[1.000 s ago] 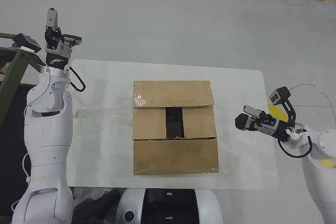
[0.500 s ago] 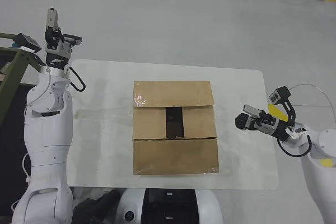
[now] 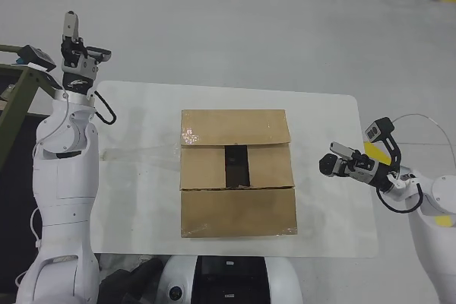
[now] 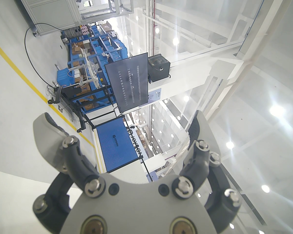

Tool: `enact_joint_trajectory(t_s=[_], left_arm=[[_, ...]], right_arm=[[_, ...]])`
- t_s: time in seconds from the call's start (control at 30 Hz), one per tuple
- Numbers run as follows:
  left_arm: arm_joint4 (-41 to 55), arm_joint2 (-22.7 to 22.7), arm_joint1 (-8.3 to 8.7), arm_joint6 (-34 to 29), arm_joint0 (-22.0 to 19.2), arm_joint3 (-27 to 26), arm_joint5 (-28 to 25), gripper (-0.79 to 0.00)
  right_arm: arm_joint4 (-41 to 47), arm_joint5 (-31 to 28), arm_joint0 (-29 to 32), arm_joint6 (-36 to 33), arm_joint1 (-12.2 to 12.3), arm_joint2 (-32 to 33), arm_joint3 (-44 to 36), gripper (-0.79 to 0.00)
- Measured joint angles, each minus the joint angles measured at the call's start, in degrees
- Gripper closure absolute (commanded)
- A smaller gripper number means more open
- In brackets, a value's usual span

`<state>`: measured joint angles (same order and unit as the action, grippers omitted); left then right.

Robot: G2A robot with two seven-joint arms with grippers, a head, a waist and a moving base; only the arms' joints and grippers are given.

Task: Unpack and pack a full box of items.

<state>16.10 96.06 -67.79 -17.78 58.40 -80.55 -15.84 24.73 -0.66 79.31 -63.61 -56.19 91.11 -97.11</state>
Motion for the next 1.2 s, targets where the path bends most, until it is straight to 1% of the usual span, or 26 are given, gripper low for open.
enact_joint_trajectory(t_s=[0.07, 0.23, 0.37, 0.5, 0.6, 0.63, 0.8, 0.9, 1.07, 1.2], left_arm=[[0.8, -0.3, 0.04, -1.9, 0.5, -0.8, 0.3, -0.785], [1.1, -0.9, 0.48, -10.3, 2.1, -1.5, -0.3, -0.785], [1.6, -1.5, 0.93, -18.7, 3.9, -1.8, -2.7, -0.785], [2.4, -1.6, 1.51, -28.1, 5.4, -1.9, -6.8, -0.785], [2.6, -2.4, 1.69, -32.2, 6.1, -1.4, -10.4, -0.785], [3.1, -2.8, 1.75, -33.7, 6.2, -1.2, -10.7, -0.785], [6.0, -4.4, 2.28, -43.2, 6.2, -0.6, -11.0, -0.785], [6.7, -5.0, 2.62, -47.5, 6.3, -0.4, -10.1, -0.785], [5.6, -6.5, 2.87, -48.6, 6.7, -1.2, -9.2, -0.785], [7.2, -7.6, 2.96, -48.9, 7.8, -3.6, -8.0, -0.785]], right_arm=[[0.0, 0.0, 0.0, 0.0, 0.0, 0.0, 0.0, -0.785], [0.0, 0.0, 0.0, 0.0, 0.0, 0.0, 0.0, -0.785], [0.0, 0.0, 0.0, 0.0, 0.0, 0.0, 0.0, -0.785], [0.0, 0.0, 0.0, 0.0, 0.0, 0.0, 0.0, -0.785], [0.0, 0.0, 0.0, 0.0, 0.0, 0.0, 0.0, -0.785], [0.0, 0.0, 0.0, 0.0, 0.0, 0.0, 0.0, -0.785], [0.0, 0.0, 0.0, 0.0, 0.0, 0.0, 0.0, -0.785], [0.0, 0.0, 0.0, 0.0, 0.0, 0.0, 0.0, -0.785], [0.0, 0.0, 0.0, 0.0, 0.0, 0.0, 0.0, -0.785], [0.0, 0.0, 0.0, 0.0, 0.0, 0.0, 0.0, -0.785]])
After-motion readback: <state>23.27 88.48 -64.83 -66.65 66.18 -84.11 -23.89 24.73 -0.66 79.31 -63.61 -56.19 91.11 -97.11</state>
